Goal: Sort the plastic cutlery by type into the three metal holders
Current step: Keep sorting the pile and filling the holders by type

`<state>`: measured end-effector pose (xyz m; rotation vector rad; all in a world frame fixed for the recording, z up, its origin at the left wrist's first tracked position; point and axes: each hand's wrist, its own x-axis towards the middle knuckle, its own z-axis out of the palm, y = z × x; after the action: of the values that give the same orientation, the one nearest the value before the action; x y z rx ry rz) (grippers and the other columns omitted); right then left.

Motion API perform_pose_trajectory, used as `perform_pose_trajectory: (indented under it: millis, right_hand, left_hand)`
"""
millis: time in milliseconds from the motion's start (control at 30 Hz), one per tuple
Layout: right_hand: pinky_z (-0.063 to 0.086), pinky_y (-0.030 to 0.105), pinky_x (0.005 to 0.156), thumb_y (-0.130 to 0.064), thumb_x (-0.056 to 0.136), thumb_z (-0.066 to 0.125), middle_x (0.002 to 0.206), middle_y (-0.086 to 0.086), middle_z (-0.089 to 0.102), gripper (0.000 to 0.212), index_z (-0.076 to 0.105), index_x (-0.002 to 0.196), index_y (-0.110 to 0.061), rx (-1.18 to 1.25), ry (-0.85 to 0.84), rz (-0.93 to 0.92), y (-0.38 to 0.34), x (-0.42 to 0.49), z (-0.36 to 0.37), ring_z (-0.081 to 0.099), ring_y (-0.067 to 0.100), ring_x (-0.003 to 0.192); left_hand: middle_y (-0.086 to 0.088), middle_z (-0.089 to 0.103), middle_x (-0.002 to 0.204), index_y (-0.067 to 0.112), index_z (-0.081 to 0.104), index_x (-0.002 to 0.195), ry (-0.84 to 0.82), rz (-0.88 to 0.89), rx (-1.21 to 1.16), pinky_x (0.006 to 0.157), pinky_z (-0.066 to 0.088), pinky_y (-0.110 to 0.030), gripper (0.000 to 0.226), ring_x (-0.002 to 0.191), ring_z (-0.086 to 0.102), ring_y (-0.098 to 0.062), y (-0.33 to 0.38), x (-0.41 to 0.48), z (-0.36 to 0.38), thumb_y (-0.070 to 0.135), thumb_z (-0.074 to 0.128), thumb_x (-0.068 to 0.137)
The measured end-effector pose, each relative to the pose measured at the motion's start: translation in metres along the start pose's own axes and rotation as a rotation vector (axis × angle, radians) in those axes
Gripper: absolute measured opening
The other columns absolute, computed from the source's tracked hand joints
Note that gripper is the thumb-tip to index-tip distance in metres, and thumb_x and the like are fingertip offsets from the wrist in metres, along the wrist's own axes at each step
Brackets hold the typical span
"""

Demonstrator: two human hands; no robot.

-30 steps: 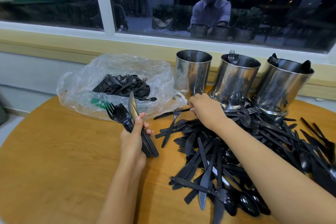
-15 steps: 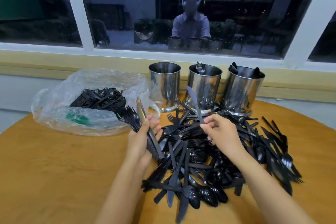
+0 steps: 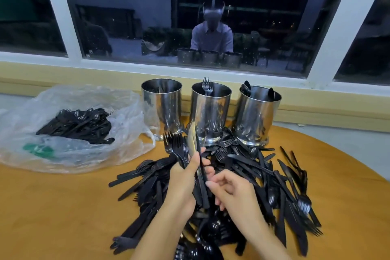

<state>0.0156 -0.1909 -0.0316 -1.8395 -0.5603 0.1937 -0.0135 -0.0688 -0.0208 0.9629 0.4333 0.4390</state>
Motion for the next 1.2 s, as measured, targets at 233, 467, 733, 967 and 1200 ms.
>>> perform_pose_trajectory:
  millis: [233, 467, 733, 967, 1200]
  right_hand:
    - [0.047, 0.018, 0.052, -0.018, 0.093, 0.062, 0.073, -0.005, 0.067, 0.014, 0.07, 0.082, -0.024, -0.059, 0.044, -0.017, 0.015, -0.001, -0.008, 0.058, 0.004, 0.058]
    - [0.049, 0.02, 0.055, -0.015, 0.092, 0.063, 0.07, -0.007, 0.066, 0.014, 0.07, 0.084, -0.024, -0.134, 0.063, -0.081, -0.001, 0.023, -0.006, 0.058, 0.004, 0.061]
    - [0.042, 0.016, 0.072, -0.012, 0.093, 0.062, 0.091, -0.004, 0.061, 0.014, 0.066, 0.106, -0.016, -0.66, -0.188, -0.349, -0.037, 0.134, 0.026, 0.053, 0.003, 0.075]
    - [0.045, 0.044, 0.096, 0.01, 0.087, 0.053, 0.134, 0.004, 0.038, 0.061, 0.051, 0.138, -0.024, -1.1, -0.566, -0.354, -0.013, 0.174, 0.059, 0.044, 0.026, 0.117]
    - [0.045, 0.038, 0.094, -0.007, 0.094, 0.058, 0.119, 0.003, 0.053, 0.027, 0.066, 0.118, -0.016, -0.952, -0.497, -0.437, 0.0, 0.176, 0.062, 0.053, 0.02, 0.109]
  left_hand:
    - [0.002, 0.046, 0.07, 0.009, 0.062, 0.113, 0.153, 0.114, -0.141, 0.041, 0.037, -0.019, 0.022, 0.046, 0.036, -0.007, 0.028, 0.01, -0.043, 0.021, 0.047, 0.102]
    - [0.002, 0.044, 0.068, 0.011, 0.063, 0.105, 0.157, 0.16, -0.213, 0.041, 0.036, -0.018, 0.02, 0.043, 0.037, -0.006, 0.038, 0.019, -0.064, 0.02, 0.046, 0.103]
    - [0.002, 0.044, 0.069, 0.011, 0.064, 0.105, 0.201, 0.121, -0.253, 0.042, 0.037, -0.019, 0.02, 0.045, 0.037, -0.007, 0.038, 0.023, -0.071, 0.021, 0.047, 0.103]
    - [0.001, 0.045, 0.069, 0.01, 0.064, 0.108, 0.218, 0.106, -0.26, 0.042, 0.037, -0.02, 0.02, 0.046, 0.036, -0.008, 0.036, 0.025, -0.072, 0.021, 0.048, 0.103]
    - [0.0, 0.045, 0.069, 0.008, 0.064, 0.112, 0.222, 0.093, -0.26, 0.042, 0.036, -0.02, 0.022, 0.046, 0.036, -0.008, 0.035, 0.026, -0.07, 0.02, 0.048, 0.103]
